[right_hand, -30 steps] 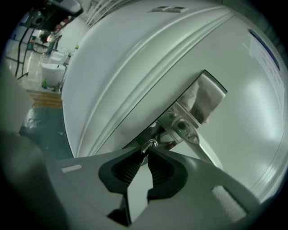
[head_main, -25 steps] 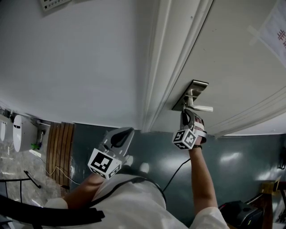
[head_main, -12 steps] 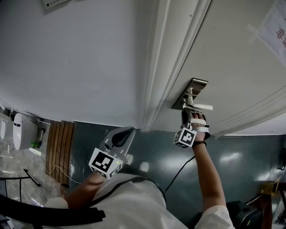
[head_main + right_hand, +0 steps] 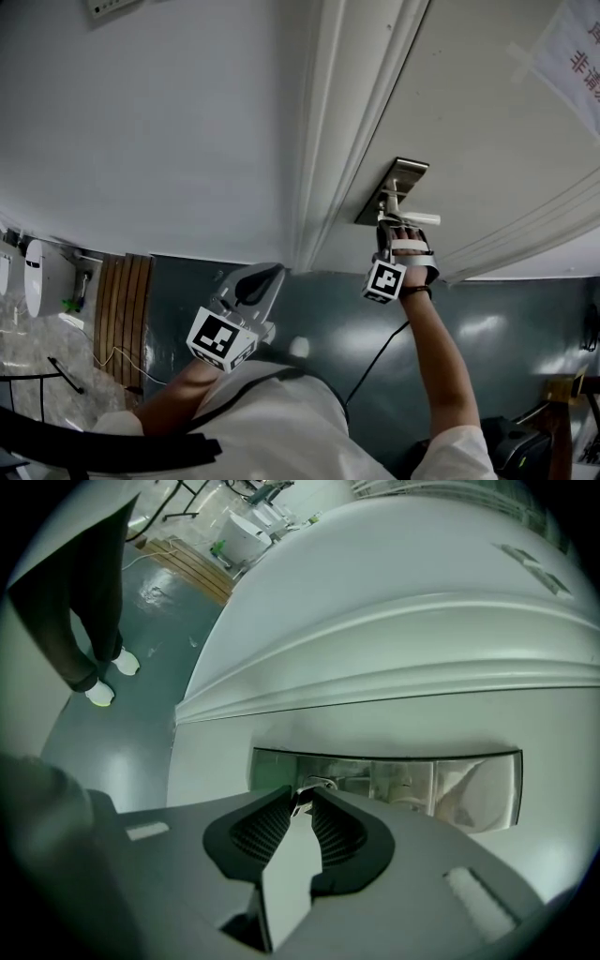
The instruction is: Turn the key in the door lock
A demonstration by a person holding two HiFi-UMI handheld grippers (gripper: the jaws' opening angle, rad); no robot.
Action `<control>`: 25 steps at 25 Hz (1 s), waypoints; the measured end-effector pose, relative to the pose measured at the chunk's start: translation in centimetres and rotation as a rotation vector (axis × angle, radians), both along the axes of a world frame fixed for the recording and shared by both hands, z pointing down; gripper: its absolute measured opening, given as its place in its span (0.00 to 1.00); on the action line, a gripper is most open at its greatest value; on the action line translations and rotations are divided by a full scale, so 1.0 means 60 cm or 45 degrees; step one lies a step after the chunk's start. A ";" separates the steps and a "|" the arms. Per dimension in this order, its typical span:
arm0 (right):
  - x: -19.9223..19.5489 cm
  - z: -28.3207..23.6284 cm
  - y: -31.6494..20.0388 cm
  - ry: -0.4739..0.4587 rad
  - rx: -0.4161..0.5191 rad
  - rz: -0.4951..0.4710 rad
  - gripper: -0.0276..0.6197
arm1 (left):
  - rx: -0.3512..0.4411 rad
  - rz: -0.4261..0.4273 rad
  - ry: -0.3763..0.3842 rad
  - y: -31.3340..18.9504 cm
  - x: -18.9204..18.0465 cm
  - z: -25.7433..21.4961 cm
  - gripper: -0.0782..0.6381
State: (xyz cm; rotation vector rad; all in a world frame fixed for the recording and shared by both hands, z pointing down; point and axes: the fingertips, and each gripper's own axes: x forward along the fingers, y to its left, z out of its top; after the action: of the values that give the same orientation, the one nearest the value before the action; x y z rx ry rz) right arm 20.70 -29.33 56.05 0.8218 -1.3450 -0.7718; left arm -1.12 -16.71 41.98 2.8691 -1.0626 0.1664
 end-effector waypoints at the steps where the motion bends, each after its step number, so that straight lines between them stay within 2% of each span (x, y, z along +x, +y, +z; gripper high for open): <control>1: 0.000 0.000 0.000 0.002 0.001 0.001 0.16 | 0.002 0.006 0.001 0.000 0.003 -0.001 0.11; 8: 0.001 0.001 -0.001 -0.054 0.012 0.044 0.16 | 0.011 0.052 0.003 0.004 0.028 -0.006 0.11; 12: -0.007 -0.008 0.000 -0.157 0.037 0.067 0.17 | 0.017 0.084 0.006 0.005 0.043 -0.009 0.11; 14: -0.002 -0.004 0.004 -0.190 0.033 0.100 0.22 | 0.020 0.092 0.008 0.003 0.046 -0.012 0.11; 18: -0.001 -0.006 0.014 -0.292 0.043 0.144 0.22 | 0.024 0.099 0.011 -0.002 0.046 -0.015 0.11; 21: -0.012 -0.030 0.026 -0.482 0.081 0.172 0.22 | 0.026 0.118 0.021 -0.006 0.051 -0.017 0.11; 25: -0.014 -0.077 0.047 -0.934 0.167 0.280 0.20 | 0.034 0.142 0.034 -0.012 0.058 -0.022 0.11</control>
State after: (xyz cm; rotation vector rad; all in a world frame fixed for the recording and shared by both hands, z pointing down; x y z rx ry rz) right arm 19.89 -26.54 51.46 1.4171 -1.8109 -0.3892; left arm 2.37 -17.46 40.65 2.9470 -0.9083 0.1215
